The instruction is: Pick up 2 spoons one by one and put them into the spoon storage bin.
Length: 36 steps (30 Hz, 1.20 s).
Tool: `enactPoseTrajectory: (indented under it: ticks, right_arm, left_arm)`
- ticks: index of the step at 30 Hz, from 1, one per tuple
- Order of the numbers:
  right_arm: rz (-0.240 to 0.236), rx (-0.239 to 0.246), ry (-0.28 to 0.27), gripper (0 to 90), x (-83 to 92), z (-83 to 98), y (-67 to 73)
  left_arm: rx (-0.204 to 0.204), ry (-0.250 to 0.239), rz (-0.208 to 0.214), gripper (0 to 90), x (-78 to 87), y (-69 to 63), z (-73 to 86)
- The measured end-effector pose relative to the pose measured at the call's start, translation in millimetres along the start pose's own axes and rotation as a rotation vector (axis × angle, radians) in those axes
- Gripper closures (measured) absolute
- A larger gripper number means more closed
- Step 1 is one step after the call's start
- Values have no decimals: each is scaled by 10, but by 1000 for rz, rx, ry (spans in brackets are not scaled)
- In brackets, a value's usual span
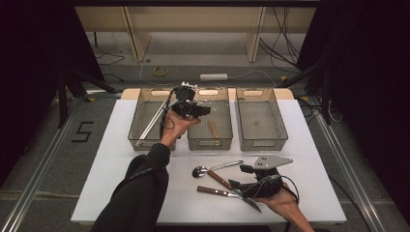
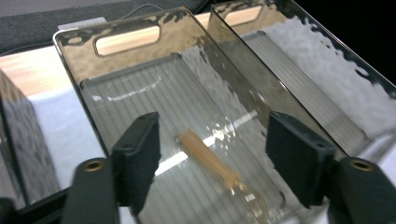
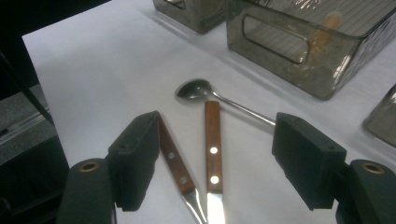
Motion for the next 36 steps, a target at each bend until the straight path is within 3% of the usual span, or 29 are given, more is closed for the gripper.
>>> enactPoseTrajectory:
  ticks: [7,14,17,23,29,36]
  right_arm:
    - [3,50,33,329,26,-98,-80]
    - [4,83,67,313,-13,-215,-186]
    - [8,119,92,310,-35,-245,-215]
    - [14,172,152,307,-113,-328,-277]
    - [30,249,246,331,-250,-382,-320]
    - [25,310,346,356,-461,-400,-338]
  left_arm:
    - [-58,-13,31,246,380,-35,247]
    - [-105,-40,41,195,755,67,590]
    - [-81,-54,56,187,868,138,789]
    - [-77,-78,70,177,997,218,1165]
    - [-79,-99,32,172,1048,251,1513]
    - [-77,-152,22,171,1140,216,1742]
Point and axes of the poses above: each handheld gripper's, and its own axes: x roughly backward along the jaws, z roughly out of its underside, y roughly to its left, the point moved 5 cm from there along -x, roughly forward along the jaws, and after that the axes turned 6 degrees about y, right-handed, at the moved point
